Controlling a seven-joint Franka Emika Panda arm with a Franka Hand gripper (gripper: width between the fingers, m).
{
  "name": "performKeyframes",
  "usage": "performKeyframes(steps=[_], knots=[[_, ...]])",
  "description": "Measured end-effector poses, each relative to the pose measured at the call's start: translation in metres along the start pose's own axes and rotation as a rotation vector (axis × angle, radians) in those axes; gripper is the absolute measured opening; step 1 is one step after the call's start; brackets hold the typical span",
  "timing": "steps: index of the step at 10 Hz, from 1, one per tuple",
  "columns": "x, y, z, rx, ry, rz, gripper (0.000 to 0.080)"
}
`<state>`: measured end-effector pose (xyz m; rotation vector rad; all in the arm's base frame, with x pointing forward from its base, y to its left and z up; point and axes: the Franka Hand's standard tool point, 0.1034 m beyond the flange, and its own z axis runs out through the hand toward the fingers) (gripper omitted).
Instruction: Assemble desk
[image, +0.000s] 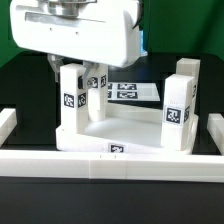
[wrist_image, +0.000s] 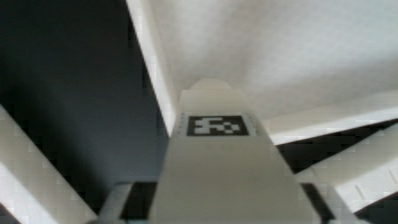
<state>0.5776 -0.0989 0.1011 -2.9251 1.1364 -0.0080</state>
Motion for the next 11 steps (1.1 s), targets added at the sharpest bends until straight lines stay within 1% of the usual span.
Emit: performKeyframes(steps=[2,3,4,9,11], knots=[[-0.0004,-0.0012,0.0004,0.025,-0.009,0.21,0.029],[-0.0001,-0.0011,0.0005,0.032,-0.013,0.278,0.029],[0.0,-0.0018,0.0003,0.037,-0.017,0.402,0.029],[-0.0003,-0.0013,0.0003,0.03,-0.036,0.708,0.029],[-0.0003,-0.0013,0.0003,0.03,-0.035,0.694,0.0306]])
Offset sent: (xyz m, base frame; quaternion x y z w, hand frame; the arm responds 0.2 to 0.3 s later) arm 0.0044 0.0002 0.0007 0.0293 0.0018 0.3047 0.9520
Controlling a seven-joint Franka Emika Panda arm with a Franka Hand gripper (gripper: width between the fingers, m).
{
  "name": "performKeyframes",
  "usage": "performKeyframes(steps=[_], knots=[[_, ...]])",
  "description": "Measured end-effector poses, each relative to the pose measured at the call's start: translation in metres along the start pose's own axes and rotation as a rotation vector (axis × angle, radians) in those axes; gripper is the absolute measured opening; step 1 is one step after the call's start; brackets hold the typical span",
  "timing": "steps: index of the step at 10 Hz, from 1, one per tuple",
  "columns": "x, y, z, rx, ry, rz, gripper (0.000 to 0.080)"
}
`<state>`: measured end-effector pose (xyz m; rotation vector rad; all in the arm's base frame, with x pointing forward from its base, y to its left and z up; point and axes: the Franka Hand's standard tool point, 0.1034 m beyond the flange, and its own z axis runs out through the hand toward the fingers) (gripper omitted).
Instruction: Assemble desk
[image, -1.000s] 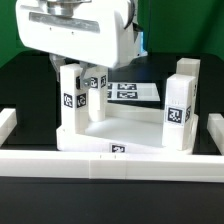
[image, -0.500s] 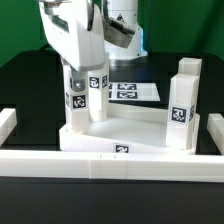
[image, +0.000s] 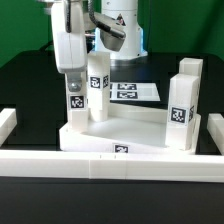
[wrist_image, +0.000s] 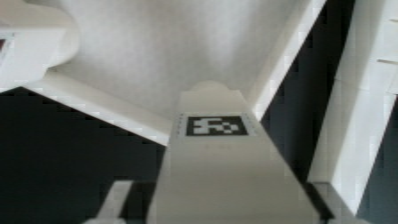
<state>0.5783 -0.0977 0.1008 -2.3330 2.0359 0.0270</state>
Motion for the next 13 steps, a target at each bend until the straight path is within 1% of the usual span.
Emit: performKeyframes(steps=[1,2,3,4,5,7,9,10,13], knots=[[0.0002,0.0001,0.0,0.0,0.0,-0.026,0.0306],[0.0009,0.0002,0.0,0.0,0.001,-0.062,0.0483],[0.0007,0.0002,0.0,0.0,0.001,-0.124,0.0599],[0.0008,0.0002,0.0,0.0,0.001,-0.2,0.0599],[0.0009,0.0003,0.0,0.0,0.001,-0.253,0.0639],[0.0008,0.0004,0.0,-0.002,0.002,-0.415,0.0647],[-0.0011,-0.0006,0.0003,-0.018,0.019,-0.667,0.0649],[-0.0026,-0.0034,0.0,-0.026,0.051,-0.739,0.0649],[0.0037,-0.0015,-0.0008,-0.042,0.053,-1.035,0.0649]])
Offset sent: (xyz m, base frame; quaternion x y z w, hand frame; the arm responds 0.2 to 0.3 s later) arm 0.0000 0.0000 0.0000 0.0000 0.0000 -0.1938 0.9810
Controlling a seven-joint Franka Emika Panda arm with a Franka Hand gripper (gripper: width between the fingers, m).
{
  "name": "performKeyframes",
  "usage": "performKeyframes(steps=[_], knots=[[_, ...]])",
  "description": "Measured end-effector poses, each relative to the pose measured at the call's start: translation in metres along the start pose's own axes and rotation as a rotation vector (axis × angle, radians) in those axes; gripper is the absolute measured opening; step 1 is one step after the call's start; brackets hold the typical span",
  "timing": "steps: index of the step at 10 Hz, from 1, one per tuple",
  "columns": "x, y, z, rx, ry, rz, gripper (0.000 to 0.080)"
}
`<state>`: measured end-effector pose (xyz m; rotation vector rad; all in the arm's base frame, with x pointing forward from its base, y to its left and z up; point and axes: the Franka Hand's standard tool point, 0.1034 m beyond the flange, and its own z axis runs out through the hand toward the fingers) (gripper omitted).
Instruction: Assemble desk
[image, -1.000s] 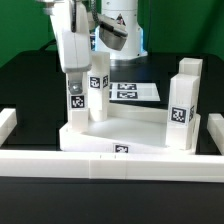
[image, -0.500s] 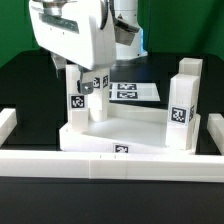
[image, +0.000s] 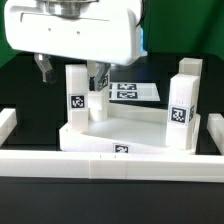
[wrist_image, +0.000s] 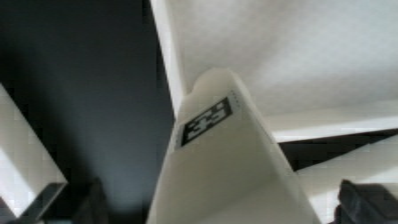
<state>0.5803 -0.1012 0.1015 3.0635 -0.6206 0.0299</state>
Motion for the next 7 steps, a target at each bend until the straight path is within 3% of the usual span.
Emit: performKeyframes(steps=[7], knots=[[-0.001,0.0004,0.0009,-0.016,-0.004,-0.434,0.0649]])
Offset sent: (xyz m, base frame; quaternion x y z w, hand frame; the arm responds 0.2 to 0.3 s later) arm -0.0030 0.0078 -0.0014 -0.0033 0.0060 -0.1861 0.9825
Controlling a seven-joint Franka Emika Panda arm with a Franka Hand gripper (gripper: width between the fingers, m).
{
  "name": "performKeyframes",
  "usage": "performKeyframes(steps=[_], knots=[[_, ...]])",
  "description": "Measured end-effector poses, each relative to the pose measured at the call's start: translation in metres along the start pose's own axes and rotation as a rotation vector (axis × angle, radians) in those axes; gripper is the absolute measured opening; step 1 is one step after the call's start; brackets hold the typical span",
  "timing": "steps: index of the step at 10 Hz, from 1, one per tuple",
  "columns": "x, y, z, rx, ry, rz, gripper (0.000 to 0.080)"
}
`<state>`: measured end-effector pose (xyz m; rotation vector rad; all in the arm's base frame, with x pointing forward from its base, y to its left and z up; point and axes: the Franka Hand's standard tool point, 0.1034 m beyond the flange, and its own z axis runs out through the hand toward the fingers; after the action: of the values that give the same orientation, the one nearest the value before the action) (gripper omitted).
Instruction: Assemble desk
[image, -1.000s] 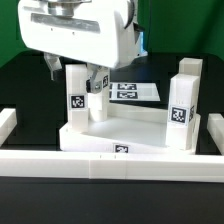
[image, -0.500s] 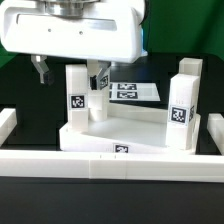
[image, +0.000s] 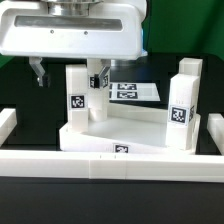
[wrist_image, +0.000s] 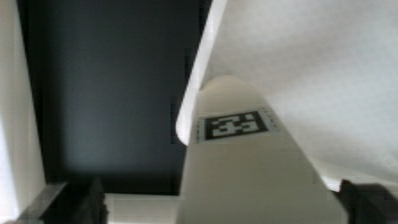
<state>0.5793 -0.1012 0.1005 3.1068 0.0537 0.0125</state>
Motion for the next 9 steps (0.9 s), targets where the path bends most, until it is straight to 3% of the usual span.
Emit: performKeyframes(steps=[2,5,6,7,8,9], knots=[[0.0009,-0.0037,-0.0001,-0.014,-0.006,-0.131,0.0649],[0.001,-0.004,-0.0003,-0.014,-0.005,-0.133,0.0623],[0.0008,-0.0035,-0.0001,-0.014,-0.006,-0.132,0.0434],[0.0008,-0.0034,-0.0001,-0.013,-0.006,-0.132,0.0434],[0.0007,-0.0033,-0.0001,-0.013,-0.006,-0.121,0.029],[0.0004,-0.0032,0.0,-0.012,-0.007,-0.112,0.029]])
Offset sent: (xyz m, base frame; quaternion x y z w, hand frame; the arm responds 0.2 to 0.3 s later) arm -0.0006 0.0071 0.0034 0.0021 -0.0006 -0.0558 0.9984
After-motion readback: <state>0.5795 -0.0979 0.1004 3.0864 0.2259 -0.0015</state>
